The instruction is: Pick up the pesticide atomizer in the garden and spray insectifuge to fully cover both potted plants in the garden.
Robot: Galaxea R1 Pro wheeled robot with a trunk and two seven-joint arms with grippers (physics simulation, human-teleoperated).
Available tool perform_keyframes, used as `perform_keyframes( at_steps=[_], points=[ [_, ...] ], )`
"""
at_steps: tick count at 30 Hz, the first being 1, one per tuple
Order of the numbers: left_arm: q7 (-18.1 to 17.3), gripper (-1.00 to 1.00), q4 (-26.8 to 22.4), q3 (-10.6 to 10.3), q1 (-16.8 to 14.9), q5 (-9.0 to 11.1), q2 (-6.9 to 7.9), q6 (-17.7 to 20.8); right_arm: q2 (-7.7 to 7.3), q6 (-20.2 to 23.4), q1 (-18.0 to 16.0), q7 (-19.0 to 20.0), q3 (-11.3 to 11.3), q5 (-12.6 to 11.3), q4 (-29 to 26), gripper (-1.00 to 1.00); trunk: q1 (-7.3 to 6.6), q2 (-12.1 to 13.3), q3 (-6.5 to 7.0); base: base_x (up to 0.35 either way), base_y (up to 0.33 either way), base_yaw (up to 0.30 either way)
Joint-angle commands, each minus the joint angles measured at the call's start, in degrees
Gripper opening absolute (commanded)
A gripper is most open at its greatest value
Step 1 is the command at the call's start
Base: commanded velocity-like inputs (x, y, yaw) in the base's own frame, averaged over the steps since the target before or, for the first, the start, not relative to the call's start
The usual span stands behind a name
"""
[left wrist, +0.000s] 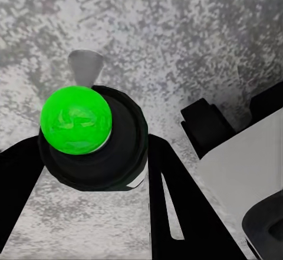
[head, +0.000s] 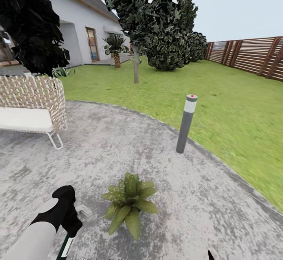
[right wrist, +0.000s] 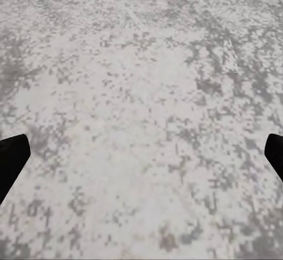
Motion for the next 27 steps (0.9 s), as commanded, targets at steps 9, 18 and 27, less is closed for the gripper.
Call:
perform_keyframes(
  at_steps=[9,18,27],
  points=[
    [-0.5,-1.0,-0.1,0.2,0.0,-0.5,-0.03,0.6,0.15,-0.2,-0.1,0.4,-0.6,0.2,-0.1,1.0,-0.01,0.0,-0.05,0.0,0.0,0.156],
    [-0.5,-1.0,-0.2,0.3,0.0,-0.3,-0.24,0.6,0.14,-0.1,-0.1,0.4,-0.6,0.3,0.0,1.0,-0.01,0.0,-0.05,0.0,-0.071,0.022],
    [-0.4,-1.0,-0.3,4.3,0.0,-0.4,-0.17,0.5,0.15,-0.2,-0.1,0.4,-0.5,0.2,-0.1,1.0,-0.01,0.0,-0.05,0.0,-0.265,0.202]
  ],
)
